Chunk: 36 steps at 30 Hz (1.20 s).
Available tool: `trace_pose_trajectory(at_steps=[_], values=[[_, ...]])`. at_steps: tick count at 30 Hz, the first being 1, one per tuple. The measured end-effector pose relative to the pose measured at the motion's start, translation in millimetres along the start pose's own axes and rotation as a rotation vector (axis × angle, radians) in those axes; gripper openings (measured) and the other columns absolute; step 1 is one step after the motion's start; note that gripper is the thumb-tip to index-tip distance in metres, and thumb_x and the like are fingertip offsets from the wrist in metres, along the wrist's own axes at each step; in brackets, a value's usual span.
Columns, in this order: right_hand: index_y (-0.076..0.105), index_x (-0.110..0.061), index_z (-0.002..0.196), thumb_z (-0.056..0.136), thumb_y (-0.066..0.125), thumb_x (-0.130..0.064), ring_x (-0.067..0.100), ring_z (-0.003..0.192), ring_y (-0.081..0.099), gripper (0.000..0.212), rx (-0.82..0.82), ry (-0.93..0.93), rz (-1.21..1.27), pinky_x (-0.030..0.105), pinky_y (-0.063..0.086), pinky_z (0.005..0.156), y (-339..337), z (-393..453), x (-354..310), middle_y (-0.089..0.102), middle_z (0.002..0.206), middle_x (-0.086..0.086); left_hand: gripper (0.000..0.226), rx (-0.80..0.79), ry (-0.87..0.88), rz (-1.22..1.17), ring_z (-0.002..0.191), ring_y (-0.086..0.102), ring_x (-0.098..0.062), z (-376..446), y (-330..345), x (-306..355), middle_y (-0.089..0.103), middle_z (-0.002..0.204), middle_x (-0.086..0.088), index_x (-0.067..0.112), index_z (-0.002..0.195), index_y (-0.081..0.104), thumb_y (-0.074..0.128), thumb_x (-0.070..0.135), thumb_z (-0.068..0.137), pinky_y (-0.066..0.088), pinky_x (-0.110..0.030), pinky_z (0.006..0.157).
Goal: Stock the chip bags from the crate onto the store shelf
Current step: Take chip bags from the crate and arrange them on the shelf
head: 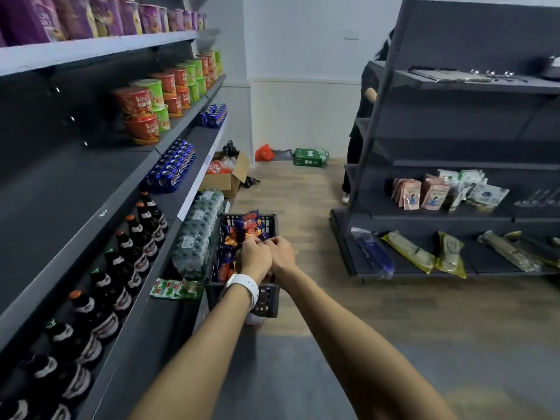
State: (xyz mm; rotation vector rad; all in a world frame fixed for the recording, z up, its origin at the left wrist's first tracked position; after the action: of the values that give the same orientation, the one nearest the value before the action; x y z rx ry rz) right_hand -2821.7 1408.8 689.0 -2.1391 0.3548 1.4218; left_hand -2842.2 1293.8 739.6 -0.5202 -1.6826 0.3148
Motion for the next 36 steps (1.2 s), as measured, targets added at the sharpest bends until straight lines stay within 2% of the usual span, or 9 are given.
trace_pose_trajectory(at_steps=[2,6,14,18,22,25,28,32,36], values=[[0.066,-0.014,0.097,0.091,0.053,-0.028,0.028,0.1,0.066,0.02,0.006,0.019,0.002,0.049,0.055,0.09,10,25,-4,0.071,0.103,0.01,0.03,-0.026,0.003,0.022,0.112,0.056,-0.032,30,2,3,0.061,0.123,-0.016,0.007,0.116,0.061,0.041,0.008,0.094,0.039,-0.029,0.083],[0.065,-0.009,0.107,0.094,0.053,-0.025,0.027,0.102,0.064,0.024,0.035,0.038,-0.033,0.043,0.055,0.09,17,69,-16,0.069,0.109,0.012,0.031,-0.092,-0.021,0.04,0.113,0.055,-0.032,84,19,6,0.06,0.124,-0.016,0.01,0.116,0.06,0.042,0.01,0.091,0.044,-0.034,0.096],[0.064,-0.011,0.099,0.094,0.054,-0.026,0.027,0.102,0.063,0.019,0.001,0.094,-0.078,0.046,0.053,0.093,40,183,2,0.068,0.104,0.009,0.029,-0.142,-0.099,0.033,0.107,0.056,-0.03,187,71,-9,0.06,0.122,-0.015,0.012,0.115,0.06,0.039,0.013,0.095,0.045,-0.034,0.092],[0.063,-0.009,0.094,0.092,0.055,-0.028,0.026,0.095,0.064,0.021,-0.076,0.141,-0.13,0.044,0.054,0.086,58,254,25,0.069,0.1,0.01,0.027,-0.166,-0.162,0.048,0.106,0.055,-0.028,239,105,-25,0.059,0.121,-0.013,0.013,0.113,0.06,0.038,0.015,0.097,0.039,-0.029,0.083],[0.06,-0.009,0.088,0.084,0.056,-0.038,0.026,0.083,0.064,0.03,-0.188,0.205,-0.21,0.043,0.055,0.074,75,322,55,0.068,0.089,0.008,0.029,-0.207,-0.24,0.063,0.112,0.056,-0.028,288,137,-37,0.061,0.122,-0.011,0.012,0.119,0.06,0.04,0.014,0.098,0.044,-0.033,0.091],[0.061,-0.01,0.084,0.073,0.052,-0.045,0.025,0.072,0.058,0.037,-0.278,0.244,-0.29,0.035,0.045,0.06,95,373,88,0.063,0.077,0.01,0.029,-0.228,-0.297,0.057,0.111,0.057,-0.03,319,156,-45,0.062,0.121,-0.012,0.013,0.118,0.06,0.04,0.012,0.096,0.046,-0.035,0.094],[0.056,-0.012,0.081,0.075,0.053,-0.043,0.02,0.065,0.051,0.032,-0.31,0.26,-0.331,0.03,0.039,0.057,111,403,96,0.056,0.074,0.007,0.033,-0.232,-0.336,0.056,0.112,0.057,-0.031,355,171,-58,0.062,0.123,-0.013,0.014,0.119,0.06,0.041,0.01,0.093,0.048,-0.038,0.097],[0.056,-0.011,0.083,0.081,0.056,-0.036,0.02,0.07,0.05,0.025,-0.309,0.256,-0.364,0.03,0.038,0.059,135,439,88,0.057,0.076,0.006,0.038,-0.233,-0.359,0.028,0.118,0.054,-0.031,407,183,-82,0.058,0.129,-0.011,0.014,0.128,0.056,0.04,0.01,0.094,0.045,-0.036,0.099],[0.058,-0.009,0.089,0.085,0.053,-0.033,0.019,0.069,0.054,0.025,-0.33,0.223,-0.444,0.028,0.037,0.054,165,481,89,0.06,0.08,0.006,0.033,-0.225,-0.36,0.031,0.111,0.057,-0.029,463,194,-117,0.061,0.123,-0.011,0.015,0.122,0.059,0.04,0.013,0.095,0.048,-0.038,0.096]])
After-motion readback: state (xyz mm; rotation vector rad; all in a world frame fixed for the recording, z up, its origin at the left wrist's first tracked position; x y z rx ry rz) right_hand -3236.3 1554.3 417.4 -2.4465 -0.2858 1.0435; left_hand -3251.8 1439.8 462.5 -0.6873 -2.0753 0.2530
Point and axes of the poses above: each hand's wrist, its own z-axis towards the middle knuckle, its own y-axis out of the palm, x = y × z, the point moved 10 cm from there along z, towards the middle knuckle
